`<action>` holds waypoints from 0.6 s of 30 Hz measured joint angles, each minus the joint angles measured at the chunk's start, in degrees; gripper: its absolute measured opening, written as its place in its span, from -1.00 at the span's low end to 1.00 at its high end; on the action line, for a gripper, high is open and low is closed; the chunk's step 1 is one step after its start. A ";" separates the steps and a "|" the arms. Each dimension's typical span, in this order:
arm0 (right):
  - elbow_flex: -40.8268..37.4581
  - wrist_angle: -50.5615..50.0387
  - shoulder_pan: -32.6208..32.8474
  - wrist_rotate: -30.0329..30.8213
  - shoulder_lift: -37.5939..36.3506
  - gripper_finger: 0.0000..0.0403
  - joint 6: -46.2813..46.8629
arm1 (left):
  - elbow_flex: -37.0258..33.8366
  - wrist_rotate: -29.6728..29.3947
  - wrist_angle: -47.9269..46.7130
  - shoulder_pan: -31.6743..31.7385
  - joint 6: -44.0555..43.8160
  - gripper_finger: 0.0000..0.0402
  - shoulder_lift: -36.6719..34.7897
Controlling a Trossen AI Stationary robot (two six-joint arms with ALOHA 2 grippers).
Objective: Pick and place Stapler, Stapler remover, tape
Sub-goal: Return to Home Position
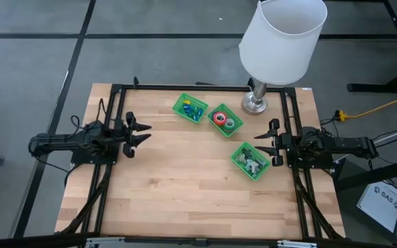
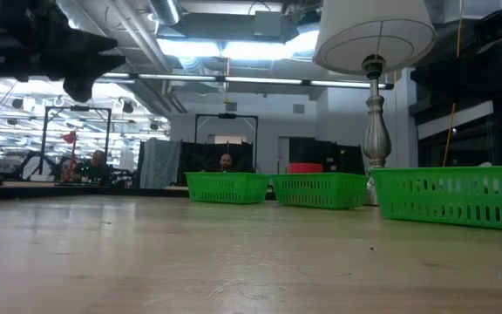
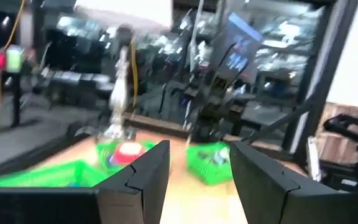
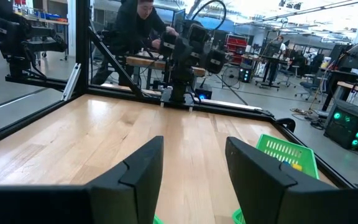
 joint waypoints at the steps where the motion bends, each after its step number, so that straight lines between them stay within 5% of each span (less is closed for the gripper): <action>1: 0.01 0.01 0.02 0.00 0.00 -0.11 0.00 | 0.00 -0.75 -0.90 0.01 -0.66 -0.18 0.32; 5: 0.01 0.00 0.00 0.00 0.00 -0.11 0.00 | 0.00 -3.56 -6.86 0.01 -5.12 -0.19 0.26; 18: 0.02 0.00 0.00 0.00 0.00 -0.11 0.00 | 0.04 2.83 -8.32 -0.06 -8.86 -0.19 2.23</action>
